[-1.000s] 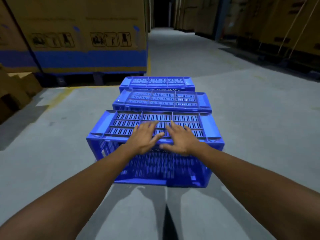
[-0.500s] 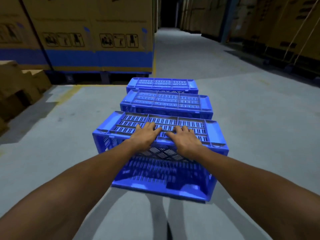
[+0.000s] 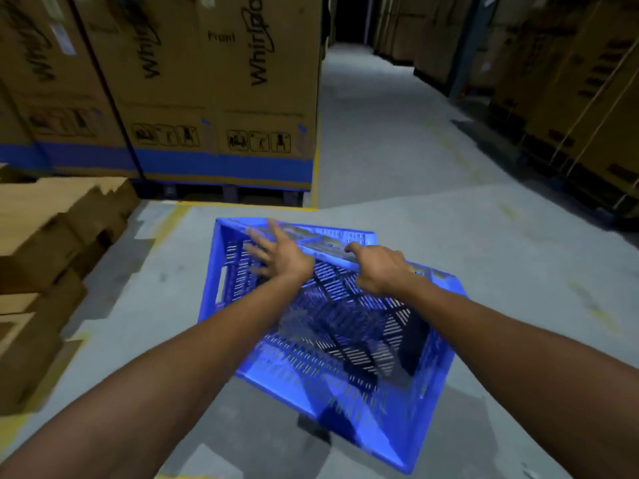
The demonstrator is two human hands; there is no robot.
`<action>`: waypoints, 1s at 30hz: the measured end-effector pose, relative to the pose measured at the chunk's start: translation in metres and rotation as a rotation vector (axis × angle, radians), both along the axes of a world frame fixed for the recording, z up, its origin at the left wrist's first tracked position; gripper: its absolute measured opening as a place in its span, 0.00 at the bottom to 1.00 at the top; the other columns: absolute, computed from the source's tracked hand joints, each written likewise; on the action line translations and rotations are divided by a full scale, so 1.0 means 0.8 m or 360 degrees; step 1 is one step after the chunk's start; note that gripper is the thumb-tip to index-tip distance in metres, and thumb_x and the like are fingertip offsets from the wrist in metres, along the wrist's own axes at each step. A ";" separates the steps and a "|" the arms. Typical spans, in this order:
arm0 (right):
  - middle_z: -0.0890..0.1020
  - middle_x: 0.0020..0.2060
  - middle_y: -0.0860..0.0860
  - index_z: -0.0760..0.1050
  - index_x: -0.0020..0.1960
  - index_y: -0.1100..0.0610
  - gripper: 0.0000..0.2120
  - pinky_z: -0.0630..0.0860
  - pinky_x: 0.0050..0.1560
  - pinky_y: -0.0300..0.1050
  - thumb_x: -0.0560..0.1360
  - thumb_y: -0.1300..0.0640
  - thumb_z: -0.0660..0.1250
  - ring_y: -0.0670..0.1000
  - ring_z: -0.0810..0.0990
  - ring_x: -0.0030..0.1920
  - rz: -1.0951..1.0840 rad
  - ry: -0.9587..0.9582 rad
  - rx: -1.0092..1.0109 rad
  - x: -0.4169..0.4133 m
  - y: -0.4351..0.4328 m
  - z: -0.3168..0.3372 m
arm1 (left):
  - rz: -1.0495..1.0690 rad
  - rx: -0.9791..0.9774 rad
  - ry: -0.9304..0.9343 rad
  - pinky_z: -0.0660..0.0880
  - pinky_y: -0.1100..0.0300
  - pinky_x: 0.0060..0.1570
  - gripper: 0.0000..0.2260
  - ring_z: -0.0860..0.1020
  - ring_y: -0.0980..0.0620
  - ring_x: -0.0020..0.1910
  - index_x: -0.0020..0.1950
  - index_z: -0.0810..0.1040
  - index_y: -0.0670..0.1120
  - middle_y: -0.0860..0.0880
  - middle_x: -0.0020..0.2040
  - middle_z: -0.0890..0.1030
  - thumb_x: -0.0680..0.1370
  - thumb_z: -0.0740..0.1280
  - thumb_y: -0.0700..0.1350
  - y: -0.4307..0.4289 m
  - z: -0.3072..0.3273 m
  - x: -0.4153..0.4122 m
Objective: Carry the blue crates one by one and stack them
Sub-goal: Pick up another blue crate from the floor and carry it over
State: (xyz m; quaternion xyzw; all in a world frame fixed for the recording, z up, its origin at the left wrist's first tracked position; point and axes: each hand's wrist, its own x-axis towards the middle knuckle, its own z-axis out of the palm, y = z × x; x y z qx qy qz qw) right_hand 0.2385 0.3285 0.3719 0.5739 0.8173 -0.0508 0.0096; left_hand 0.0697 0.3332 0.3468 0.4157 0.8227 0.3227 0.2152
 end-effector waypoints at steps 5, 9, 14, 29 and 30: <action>0.79 0.61 0.59 0.58 0.73 0.52 0.31 0.69 0.59 0.62 0.72 0.54 0.62 0.62 0.78 0.61 -0.0200 0.0147 0.0051 -0.002 -0.033 0.197 | 0.0565 0.0458 -0.1604 0.77 0.44 0.58 0.26 0.78 0.39 0.59 0.71 0.67 0.45 0.40 0.68 0.75 0.72 0.58 0.45 0.007 0.186 0.041; 0.77 0.60 0.61 0.53 0.75 0.53 0.36 0.68 0.59 0.64 0.71 0.54 0.63 0.64 0.77 0.60 -0.0381 0.0254 0.0085 0.005 -0.061 0.320 | 0.0394 0.0599 -0.1838 0.81 0.43 0.47 0.18 0.83 0.40 0.45 0.43 0.79 0.41 0.40 0.48 0.84 0.69 0.60 0.55 0.033 0.302 0.049; 0.75 0.66 0.58 0.61 0.75 0.47 0.38 0.69 0.62 0.59 0.71 0.31 0.63 0.61 0.75 0.65 -0.0414 0.0357 0.0029 0.011 -0.092 0.437 | 0.0135 0.0494 -0.1513 0.82 0.45 0.47 0.09 0.83 0.42 0.45 0.50 0.80 0.39 0.42 0.48 0.84 0.72 0.64 0.38 -0.011 0.461 0.061; 0.68 0.69 0.60 0.54 0.78 0.50 0.43 0.71 0.64 0.57 0.71 0.44 0.73 0.64 0.68 0.68 -0.0256 0.0310 0.0506 0.047 -0.090 0.604 | -0.0996 0.0604 -0.0370 0.81 0.45 0.44 0.21 0.84 0.44 0.42 0.49 0.83 0.44 0.43 0.43 0.85 0.61 0.67 0.54 0.050 0.581 0.061; 0.66 0.69 0.60 0.52 0.79 0.49 0.44 0.71 0.64 0.57 0.71 0.45 0.73 0.64 0.67 0.68 -0.0257 0.0276 0.0549 0.057 -0.089 0.609 | -0.1098 0.0612 -0.0342 0.82 0.44 0.43 0.21 0.83 0.45 0.40 0.47 0.83 0.43 0.41 0.43 0.85 0.61 0.67 0.53 0.050 0.590 0.065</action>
